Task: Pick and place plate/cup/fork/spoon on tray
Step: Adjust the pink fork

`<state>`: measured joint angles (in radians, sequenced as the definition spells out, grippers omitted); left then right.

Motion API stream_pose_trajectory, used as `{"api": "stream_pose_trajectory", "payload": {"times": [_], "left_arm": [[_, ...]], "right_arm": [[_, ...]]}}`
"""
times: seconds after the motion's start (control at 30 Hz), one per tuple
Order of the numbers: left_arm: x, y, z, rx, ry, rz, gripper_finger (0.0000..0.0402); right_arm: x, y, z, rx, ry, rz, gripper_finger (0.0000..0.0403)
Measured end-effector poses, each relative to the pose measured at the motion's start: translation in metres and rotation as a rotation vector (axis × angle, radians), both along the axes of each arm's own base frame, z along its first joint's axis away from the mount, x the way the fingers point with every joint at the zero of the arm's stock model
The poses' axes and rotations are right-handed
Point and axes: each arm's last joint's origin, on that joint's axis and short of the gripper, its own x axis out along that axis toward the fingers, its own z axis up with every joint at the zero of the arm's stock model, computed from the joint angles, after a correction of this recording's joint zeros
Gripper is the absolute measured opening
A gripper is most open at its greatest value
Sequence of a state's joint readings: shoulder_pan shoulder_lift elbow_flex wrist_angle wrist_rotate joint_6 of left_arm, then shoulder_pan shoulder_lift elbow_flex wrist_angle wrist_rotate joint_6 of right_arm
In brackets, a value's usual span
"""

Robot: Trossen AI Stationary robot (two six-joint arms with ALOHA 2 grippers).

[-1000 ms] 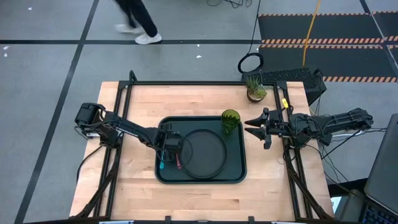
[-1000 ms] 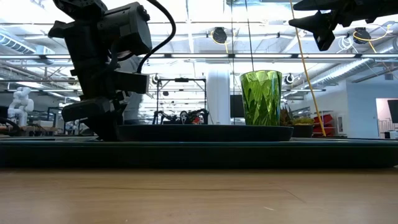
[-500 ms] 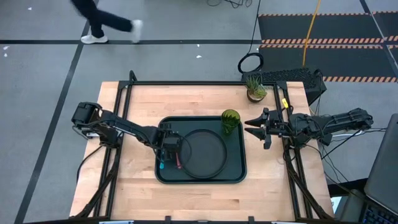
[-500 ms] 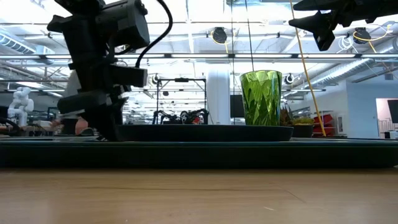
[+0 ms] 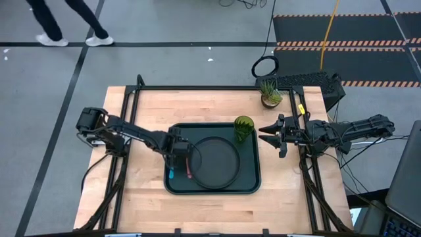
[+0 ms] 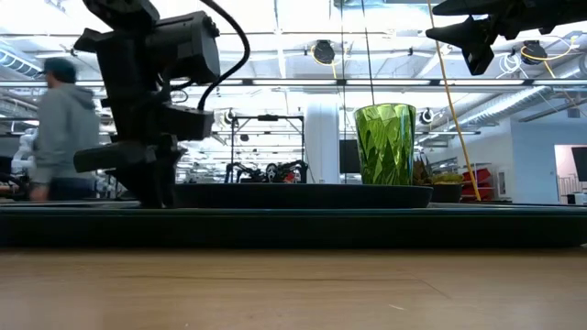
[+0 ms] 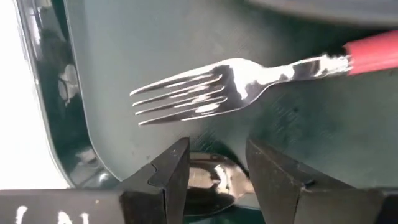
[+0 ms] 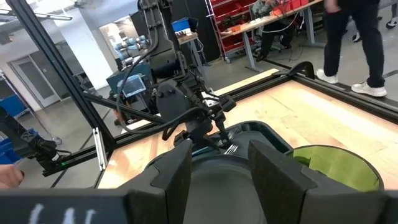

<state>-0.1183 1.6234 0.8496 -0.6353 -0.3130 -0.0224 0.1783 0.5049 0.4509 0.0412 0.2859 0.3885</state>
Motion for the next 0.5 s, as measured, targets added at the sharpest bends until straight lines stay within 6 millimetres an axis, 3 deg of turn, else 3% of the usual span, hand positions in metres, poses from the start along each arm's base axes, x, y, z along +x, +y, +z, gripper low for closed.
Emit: {"api": "stream_pose_trajectory", "payload": {"times": [0.3,0.5], "left_arm": [[-0.0073,0.0091,-0.0091,-0.009,0.027,-0.024,0.0161],[0.0018,0.0057,-0.0008,-0.017,0.005,-0.041,0.0161]], "right_arm": [[0.0001,0.0000,-0.0001,0.000,0.001,0.000,0.0150],[0.0001,0.0000,-0.0001,0.000,0.000,0.000,0.0150]]}}
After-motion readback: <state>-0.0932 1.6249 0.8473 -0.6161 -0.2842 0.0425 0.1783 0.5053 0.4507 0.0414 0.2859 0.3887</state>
